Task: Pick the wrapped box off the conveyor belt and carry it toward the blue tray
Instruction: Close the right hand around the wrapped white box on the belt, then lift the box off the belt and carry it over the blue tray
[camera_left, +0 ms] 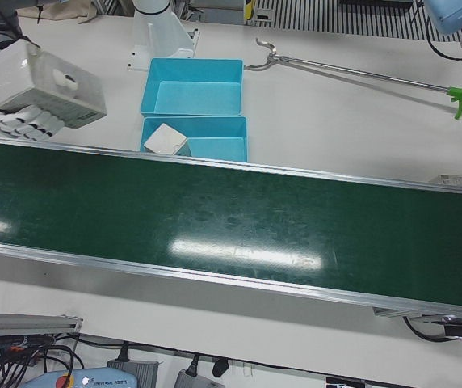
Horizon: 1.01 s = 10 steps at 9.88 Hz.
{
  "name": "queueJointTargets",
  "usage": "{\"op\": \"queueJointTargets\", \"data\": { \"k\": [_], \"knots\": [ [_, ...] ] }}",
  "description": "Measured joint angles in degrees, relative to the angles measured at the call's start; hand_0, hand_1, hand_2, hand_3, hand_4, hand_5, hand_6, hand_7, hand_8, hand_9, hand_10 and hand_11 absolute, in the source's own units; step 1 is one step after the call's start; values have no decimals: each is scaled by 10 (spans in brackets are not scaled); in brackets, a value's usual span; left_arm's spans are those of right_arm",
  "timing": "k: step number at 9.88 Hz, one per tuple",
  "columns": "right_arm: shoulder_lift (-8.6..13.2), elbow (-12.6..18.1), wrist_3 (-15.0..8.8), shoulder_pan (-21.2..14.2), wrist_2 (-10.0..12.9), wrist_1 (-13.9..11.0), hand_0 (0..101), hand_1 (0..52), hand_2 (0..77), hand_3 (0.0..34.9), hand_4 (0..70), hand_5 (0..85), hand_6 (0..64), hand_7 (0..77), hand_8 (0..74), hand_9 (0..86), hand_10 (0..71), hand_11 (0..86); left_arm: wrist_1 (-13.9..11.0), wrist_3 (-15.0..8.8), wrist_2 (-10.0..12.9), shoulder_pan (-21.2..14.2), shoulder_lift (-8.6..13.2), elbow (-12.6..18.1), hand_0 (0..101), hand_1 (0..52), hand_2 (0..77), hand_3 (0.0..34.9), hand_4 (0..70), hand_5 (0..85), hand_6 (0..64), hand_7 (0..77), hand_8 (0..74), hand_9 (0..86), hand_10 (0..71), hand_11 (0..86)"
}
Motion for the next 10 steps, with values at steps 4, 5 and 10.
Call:
{"op": "queueJointTargets", "data": {
  "k": [4,5,10],
  "knots": [
    [23,2,-89,-111,57,9,475,49,322,0,284,453,327,436,513,475,447,545,0,0,0,0,0,0,0,0,11,0,0,11,5,5,5,0,5,0],
    [24,1,-108,-132,62,17,475,49,322,0,284,453,327,436,513,475,447,545,0,0,0,0,0,0,0,0,11,0,0,11,5,5,5,0,5,0],
    [10,4,-129,-172,57,25,480,49,322,0,202,611,382,485,447,627,202,425,0,0,0,0,0,0,0,0,11,0,0,11,5,5,5,0,0,5]
  ]
}}
